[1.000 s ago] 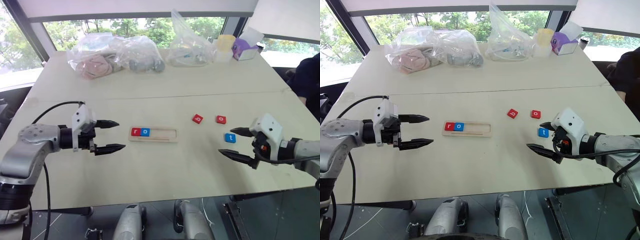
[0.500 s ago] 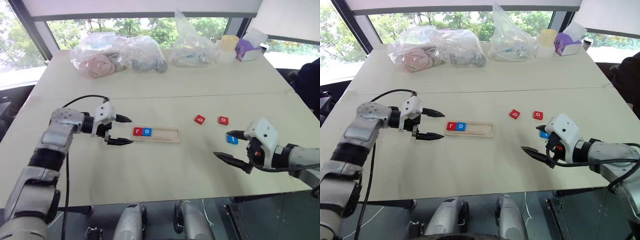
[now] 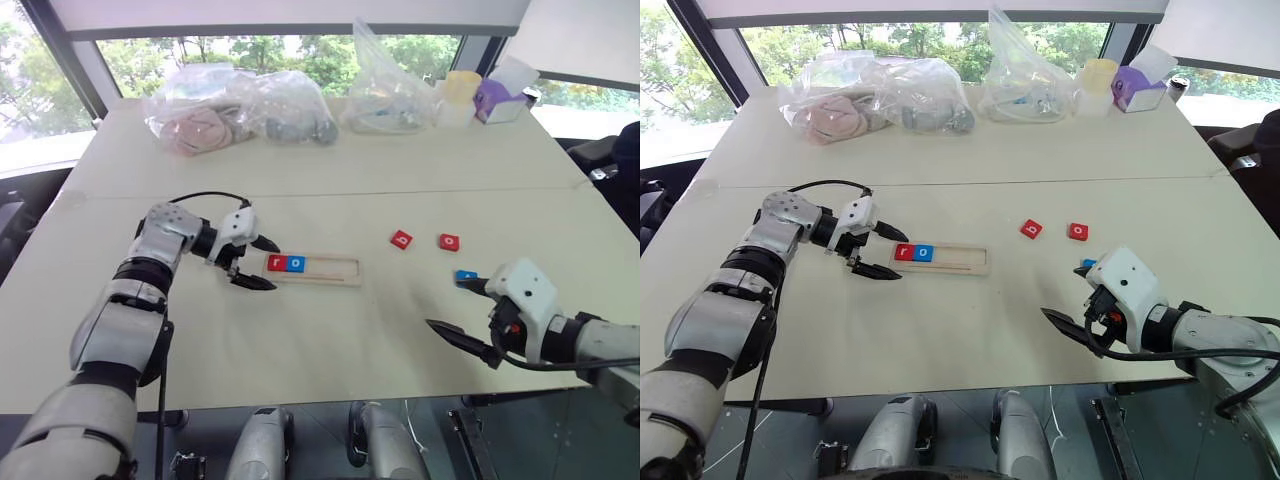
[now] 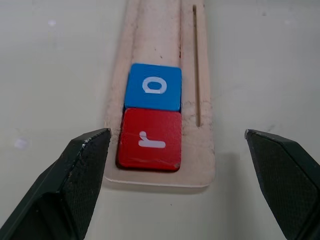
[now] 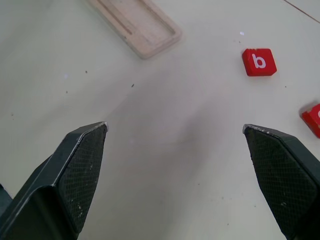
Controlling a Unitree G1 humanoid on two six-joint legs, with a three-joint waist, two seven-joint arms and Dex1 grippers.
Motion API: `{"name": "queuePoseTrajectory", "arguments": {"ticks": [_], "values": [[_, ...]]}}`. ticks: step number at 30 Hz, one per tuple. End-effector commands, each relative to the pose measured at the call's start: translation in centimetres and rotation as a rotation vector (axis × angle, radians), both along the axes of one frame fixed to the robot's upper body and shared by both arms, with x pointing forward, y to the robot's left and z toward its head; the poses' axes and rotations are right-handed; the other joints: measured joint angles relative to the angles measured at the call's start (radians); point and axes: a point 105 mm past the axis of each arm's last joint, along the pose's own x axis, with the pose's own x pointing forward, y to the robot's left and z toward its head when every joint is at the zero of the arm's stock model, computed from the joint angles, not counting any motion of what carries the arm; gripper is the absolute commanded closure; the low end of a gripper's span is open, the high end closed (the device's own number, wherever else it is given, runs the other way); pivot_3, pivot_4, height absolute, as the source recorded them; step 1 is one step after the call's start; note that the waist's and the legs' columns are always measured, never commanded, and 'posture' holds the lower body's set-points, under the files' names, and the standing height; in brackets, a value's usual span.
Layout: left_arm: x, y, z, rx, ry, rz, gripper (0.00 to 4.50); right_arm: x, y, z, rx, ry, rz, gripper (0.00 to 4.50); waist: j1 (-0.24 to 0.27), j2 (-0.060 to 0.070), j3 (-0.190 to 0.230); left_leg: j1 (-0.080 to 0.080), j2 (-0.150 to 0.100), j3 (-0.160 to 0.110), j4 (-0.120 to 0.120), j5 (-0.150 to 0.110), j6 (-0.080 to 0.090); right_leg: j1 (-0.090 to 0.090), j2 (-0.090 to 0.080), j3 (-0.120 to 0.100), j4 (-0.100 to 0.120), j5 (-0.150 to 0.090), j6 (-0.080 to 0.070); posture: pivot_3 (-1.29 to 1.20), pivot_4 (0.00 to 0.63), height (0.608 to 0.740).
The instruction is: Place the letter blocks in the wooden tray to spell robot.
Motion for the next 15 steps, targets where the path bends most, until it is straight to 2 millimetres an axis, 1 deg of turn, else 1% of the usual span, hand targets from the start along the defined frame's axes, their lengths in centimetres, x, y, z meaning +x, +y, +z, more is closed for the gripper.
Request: {"name": "queuePoseTrajectory", "arguments": {"ticks": [1, 10, 15], "values": [[0.38, 0.12, 0.05, 0.033, -0.032, 0.006, 0.00, -0.36, 0.23, 0.96, -0.007, -0.045, 0.005, 0.04, 0.000, 0.000, 0.000, 0.000, 0.000, 0.000, 0.000, 0.000, 0.000, 0.000, 0.000, 0.000, 0.000, 0.000, 0.000, 0.00, 0.150, 0.740], [0.88, -0.17, -0.01, 0.010, -0.046, 0.046, 0.00, -0.34, 0.22, 0.95, -0.015, -0.043, 0.005, 0.04, 0.000, 0.000, 0.000, 0.001, 0.000, -0.002, 0.001, 0.000, 0.000, 0.002, 0.000, 0.000, 0.000, 0.000, 0.000, 0.00, 0.150, 0.740], [0.73, -0.19, -0.72, 0.017, -0.028, 0.055, 0.00, -0.24, 0.33, 0.89, -0.021, -0.043, 0.011, 0.04, 0.000, 0.000, 0.000, 0.001, 0.000, -0.002, 0.001, 0.000, 0.000, 0.002, 0.000, 0.000, 0.000, 0.000, 0.001, 0.00, 0.150, 0.740]]}}
